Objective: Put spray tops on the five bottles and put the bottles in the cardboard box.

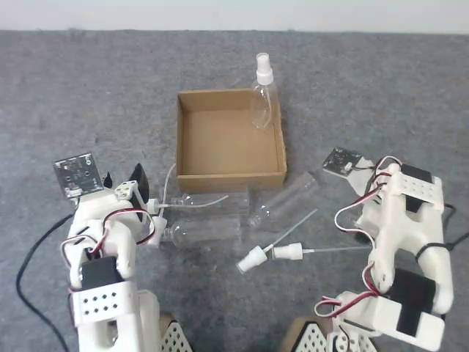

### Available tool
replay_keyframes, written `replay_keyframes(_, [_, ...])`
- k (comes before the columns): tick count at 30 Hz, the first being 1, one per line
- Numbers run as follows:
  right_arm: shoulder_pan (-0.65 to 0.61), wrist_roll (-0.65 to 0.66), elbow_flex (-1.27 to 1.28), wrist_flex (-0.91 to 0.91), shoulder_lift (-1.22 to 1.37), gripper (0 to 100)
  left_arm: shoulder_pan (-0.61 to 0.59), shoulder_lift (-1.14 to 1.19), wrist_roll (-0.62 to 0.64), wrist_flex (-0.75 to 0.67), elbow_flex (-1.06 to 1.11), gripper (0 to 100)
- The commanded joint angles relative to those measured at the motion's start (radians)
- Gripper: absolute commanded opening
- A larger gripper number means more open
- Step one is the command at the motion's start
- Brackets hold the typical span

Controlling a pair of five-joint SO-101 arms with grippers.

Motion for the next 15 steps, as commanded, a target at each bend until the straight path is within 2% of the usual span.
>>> replay_keyframes(1, [-0.027,-0.187,-0.049,0.001,-0.061,4.2,-0.003,-0.020,-0.005,-0.034,-0.007,20])
replay_keyframes(6, [-0.039,-0.371,-0.095,0.001,-0.059,6.2,-0.003,-0.018,-0.005,-0.034,-0.005,20])
replay_keyframes(15, [-0.182,-0.601,-0.098,0.047,-0.050,6.3,-0.003,-0.018,-0.005,-0.034,-0.001,20])
